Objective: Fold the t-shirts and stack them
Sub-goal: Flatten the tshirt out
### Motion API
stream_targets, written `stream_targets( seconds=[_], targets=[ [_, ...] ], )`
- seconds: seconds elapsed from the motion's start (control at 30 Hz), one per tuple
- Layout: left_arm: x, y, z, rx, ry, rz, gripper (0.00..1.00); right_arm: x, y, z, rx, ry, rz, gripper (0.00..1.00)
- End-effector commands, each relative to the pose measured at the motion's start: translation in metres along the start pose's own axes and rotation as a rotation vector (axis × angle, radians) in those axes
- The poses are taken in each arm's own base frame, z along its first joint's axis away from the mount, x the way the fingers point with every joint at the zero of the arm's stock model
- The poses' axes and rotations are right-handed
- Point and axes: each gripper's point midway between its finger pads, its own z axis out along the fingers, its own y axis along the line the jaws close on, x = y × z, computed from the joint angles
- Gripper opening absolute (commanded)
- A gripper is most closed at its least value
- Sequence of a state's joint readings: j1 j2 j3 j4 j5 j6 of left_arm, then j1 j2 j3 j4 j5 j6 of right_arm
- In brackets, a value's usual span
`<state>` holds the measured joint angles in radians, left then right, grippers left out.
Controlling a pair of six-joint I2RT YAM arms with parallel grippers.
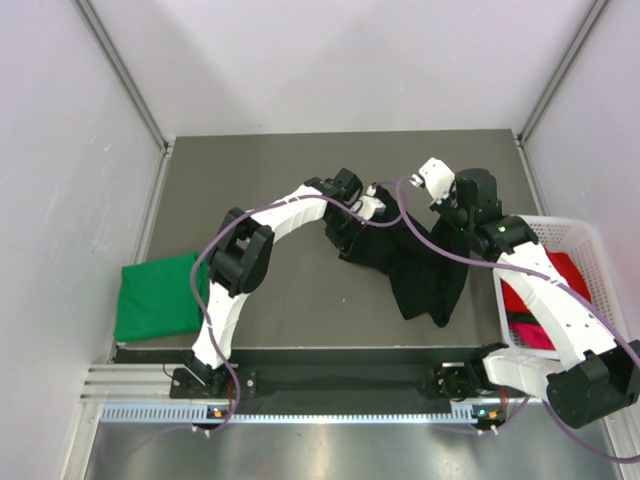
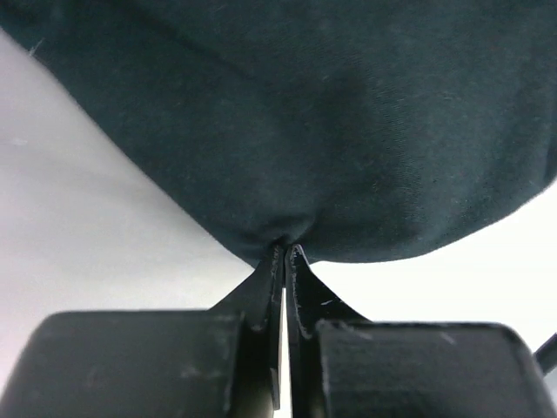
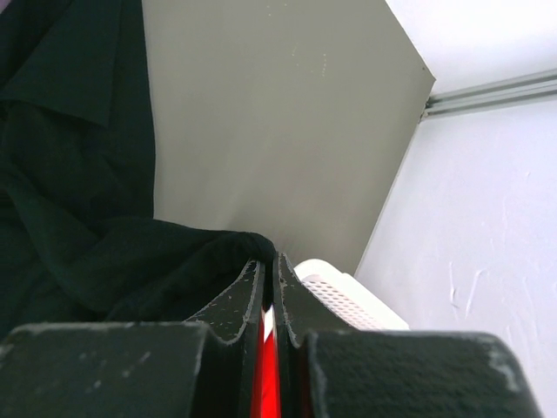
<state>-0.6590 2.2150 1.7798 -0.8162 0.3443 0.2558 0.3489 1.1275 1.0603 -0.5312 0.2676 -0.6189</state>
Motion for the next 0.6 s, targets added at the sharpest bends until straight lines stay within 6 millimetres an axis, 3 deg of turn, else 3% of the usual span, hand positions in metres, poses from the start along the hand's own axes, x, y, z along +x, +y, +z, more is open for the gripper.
stream_targets(
  seconds=[0.0,0.1,0.13,0.2,0.23,0.3,0.33,0.4,0.43,0.5,0.57],
  targets=[
    [-0.01,0.012,-0.013,-0.082,-0.014,0.015,0.0,-0.01,-0.013,-0.005,0.048,-0.054,0.055,0.0],
    [-0.015,0.022,-0.044,-0.154,-0.052,0.038,0.0,-0.021,-0.028,-0.013,0.089,-0.098,0.083,0.0],
    [-0.026,0.021,-0.075,-0.184,-0.116,0.048,0.0,-0.029,-0.037,-0.02,0.112,-0.131,0.093,0.0],
    [-0.025,0.035,-0.114,-0.235,-0.178,0.031,0.0,-0.049,-0.058,-0.037,0.162,-0.213,0.101,0.0],
    [-0.03,0.03,-0.152,-0.262,-0.247,0.047,0.0,-0.056,-0.064,-0.044,0.175,-0.24,0.101,0.0],
    [-0.022,0.036,-0.191,-0.307,-0.293,0.064,0.0,-0.07,-0.073,-0.056,0.18,-0.292,0.1,0.0],
    [-0.021,0.032,-0.226,-0.376,-0.348,0.08,0.0,-0.079,-0.082,-0.067,0.202,-0.333,0.106,0.0],
    [-0.009,0.026,-0.25,-0.433,-0.372,0.097,0.0,-0.092,-0.09,-0.079,0.209,-0.39,0.1,0.0],
    [-0.005,0.015,-0.278,-0.469,-0.424,0.133,0.0,-0.103,-0.099,-0.091,0.221,-0.422,0.106,0.0],
    [0.008,0.006,-0.295,-0.475,-0.426,0.157,0.0,-0.112,-0.101,-0.104,0.196,-0.461,0.13,0.0],
    [0.019,-0.002,-0.323,-0.491,-0.478,0.167,0.0,-0.126,-0.106,-0.129,0.177,-0.537,0.157,0.0]
  ],
)
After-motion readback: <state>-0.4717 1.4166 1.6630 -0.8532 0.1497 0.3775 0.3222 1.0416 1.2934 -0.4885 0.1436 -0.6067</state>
